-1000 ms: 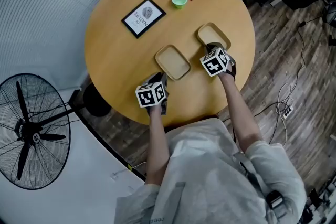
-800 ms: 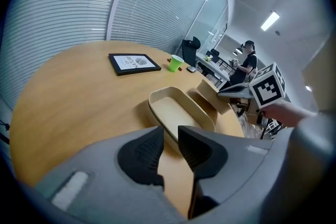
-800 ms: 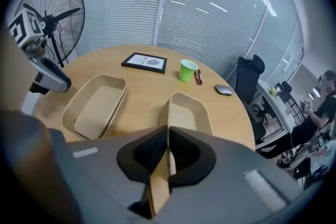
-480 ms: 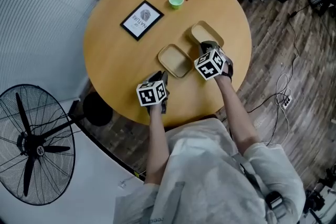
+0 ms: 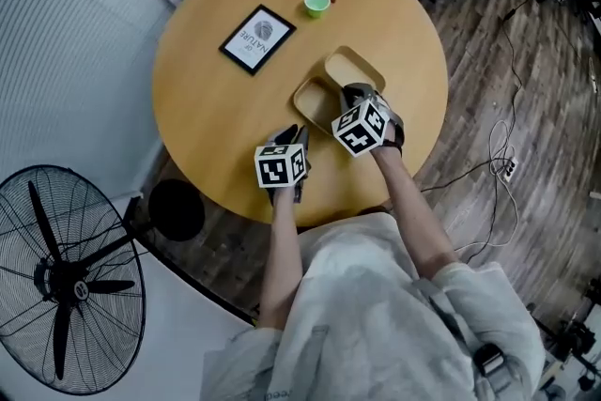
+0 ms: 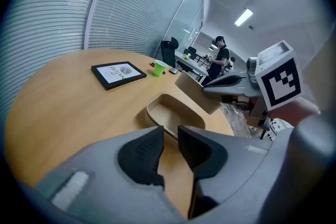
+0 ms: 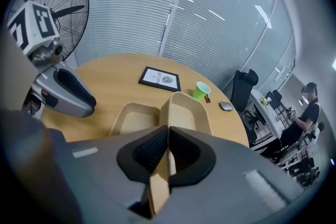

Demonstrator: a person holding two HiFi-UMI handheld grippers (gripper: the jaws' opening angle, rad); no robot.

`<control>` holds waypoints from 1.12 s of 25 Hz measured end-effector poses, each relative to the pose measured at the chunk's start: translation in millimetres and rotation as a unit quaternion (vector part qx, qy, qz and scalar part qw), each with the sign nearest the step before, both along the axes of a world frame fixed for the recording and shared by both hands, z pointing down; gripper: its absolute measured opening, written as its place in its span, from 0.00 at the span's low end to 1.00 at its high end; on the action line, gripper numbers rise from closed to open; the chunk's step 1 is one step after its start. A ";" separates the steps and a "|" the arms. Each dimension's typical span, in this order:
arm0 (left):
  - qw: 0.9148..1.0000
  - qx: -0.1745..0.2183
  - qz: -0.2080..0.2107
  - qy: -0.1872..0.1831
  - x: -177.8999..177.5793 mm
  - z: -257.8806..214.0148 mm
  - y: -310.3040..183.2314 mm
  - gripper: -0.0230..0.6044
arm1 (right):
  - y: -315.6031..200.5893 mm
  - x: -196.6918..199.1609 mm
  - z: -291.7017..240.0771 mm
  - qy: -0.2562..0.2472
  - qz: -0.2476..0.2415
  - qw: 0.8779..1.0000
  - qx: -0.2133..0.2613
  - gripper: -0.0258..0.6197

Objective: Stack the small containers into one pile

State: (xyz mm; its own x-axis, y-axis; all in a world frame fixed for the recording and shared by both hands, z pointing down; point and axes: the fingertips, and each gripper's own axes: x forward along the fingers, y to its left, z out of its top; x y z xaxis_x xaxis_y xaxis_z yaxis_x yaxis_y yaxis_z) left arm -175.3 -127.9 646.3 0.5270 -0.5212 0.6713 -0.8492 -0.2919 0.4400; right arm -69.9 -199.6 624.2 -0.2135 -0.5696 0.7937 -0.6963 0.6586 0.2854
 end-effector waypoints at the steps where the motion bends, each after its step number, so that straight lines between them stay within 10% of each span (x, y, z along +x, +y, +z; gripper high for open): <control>1: 1.000 0.003 0.006 0.002 -0.5 -1.1 0.3 0.18 | 2.9 -6.1 0.3 0.001 0.001 1.000 0.000 0.06; 28: 0.998 0.046 0.031 0.024 -73.9 -10.1 9.1 0.04 | 63.4 -90.8 54.8 0.027 0.045 0.998 -0.043 0.07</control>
